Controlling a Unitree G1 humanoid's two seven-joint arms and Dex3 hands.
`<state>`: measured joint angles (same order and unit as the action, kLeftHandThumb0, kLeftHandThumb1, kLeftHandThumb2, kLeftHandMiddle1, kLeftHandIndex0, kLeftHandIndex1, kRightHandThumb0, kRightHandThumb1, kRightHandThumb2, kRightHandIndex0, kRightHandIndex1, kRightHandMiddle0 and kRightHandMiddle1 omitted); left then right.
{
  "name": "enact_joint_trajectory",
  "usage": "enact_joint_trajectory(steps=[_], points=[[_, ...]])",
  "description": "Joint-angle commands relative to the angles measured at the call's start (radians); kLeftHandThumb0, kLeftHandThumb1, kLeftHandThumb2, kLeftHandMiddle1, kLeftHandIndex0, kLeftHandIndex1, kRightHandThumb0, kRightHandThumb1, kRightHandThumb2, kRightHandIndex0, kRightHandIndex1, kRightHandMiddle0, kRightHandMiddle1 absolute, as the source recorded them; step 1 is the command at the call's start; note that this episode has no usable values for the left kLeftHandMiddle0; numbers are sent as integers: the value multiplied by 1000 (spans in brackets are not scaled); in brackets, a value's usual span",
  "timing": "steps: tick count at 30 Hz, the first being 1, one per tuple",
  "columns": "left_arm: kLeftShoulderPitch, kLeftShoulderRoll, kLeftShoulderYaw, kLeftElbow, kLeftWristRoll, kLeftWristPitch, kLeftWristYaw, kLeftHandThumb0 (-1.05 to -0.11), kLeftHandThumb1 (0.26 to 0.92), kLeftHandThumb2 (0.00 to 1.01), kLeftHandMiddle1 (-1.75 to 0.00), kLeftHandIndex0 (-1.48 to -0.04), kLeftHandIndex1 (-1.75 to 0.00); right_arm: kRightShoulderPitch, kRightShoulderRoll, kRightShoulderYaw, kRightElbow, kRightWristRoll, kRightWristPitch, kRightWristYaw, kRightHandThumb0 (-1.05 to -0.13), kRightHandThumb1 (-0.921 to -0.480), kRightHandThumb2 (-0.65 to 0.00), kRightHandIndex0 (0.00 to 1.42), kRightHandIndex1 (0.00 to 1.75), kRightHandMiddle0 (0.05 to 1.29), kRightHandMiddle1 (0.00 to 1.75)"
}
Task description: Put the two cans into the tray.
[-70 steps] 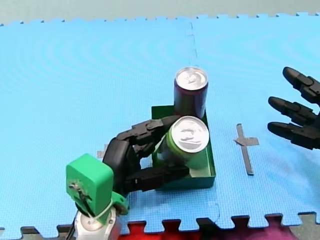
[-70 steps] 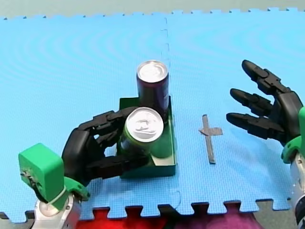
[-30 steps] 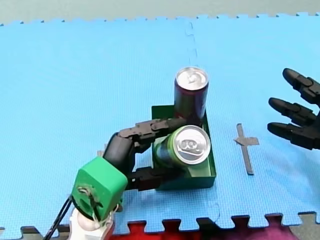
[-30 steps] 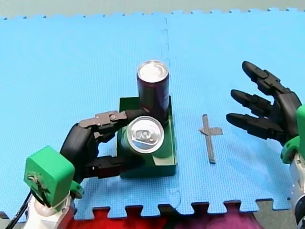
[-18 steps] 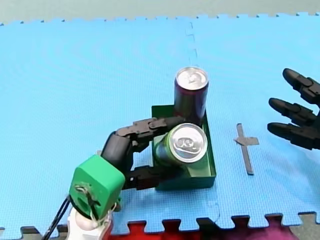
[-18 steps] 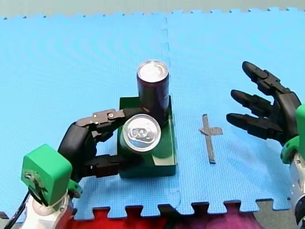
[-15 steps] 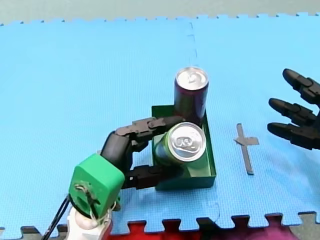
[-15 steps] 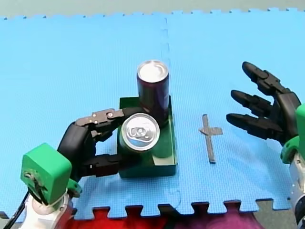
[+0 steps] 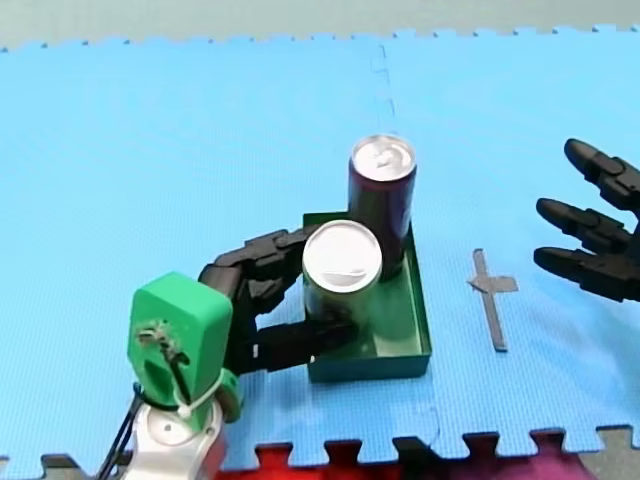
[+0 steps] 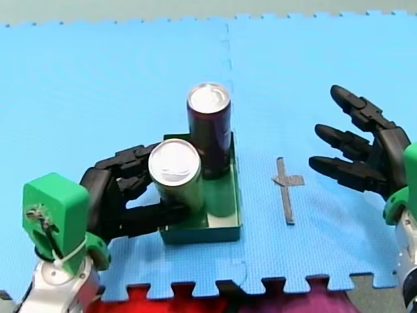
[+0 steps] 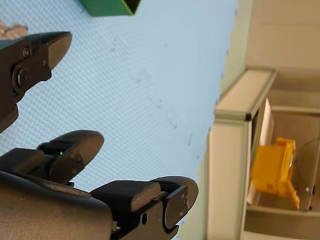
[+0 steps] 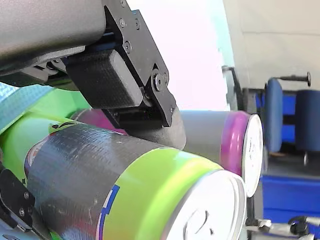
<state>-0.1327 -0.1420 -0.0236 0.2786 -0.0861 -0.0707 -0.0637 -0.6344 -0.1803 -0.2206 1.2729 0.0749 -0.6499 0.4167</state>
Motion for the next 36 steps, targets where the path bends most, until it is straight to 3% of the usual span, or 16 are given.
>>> enact_joint_trajectory(steps=[1,17,25,31,36], points=[[-3,0,8,-7,-14,8,-2,-390,762,0,0,-1283,-2,-4,-3,-2,-3,2,3,0,-686,-715,-1,529,0,400,1],[-12,0,23,-5,-60,38,-37,-387,766,2,0,-1274,0,-2,-1,1,-8,1,1,-3,-695,-718,-1,525,0,409,2],[-27,5,28,33,-64,6,-64,-399,769,1,0,-1260,0,-1,-3,1,-10,2,-1,0,-696,-719,-1,523,0,414,2],[-37,11,29,60,-59,-28,-85,-482,774,2,0,-1182,0,-1,-4,1,-10,1,-2,-1,-698,-720,-1,523,0,419,3],[-34,19,13,48,-25,-25,-69,-711,815,10,0,-822,1,-1,-4,2,-10,0,-2,-1,-695,-721,0,524,1,423,3]])
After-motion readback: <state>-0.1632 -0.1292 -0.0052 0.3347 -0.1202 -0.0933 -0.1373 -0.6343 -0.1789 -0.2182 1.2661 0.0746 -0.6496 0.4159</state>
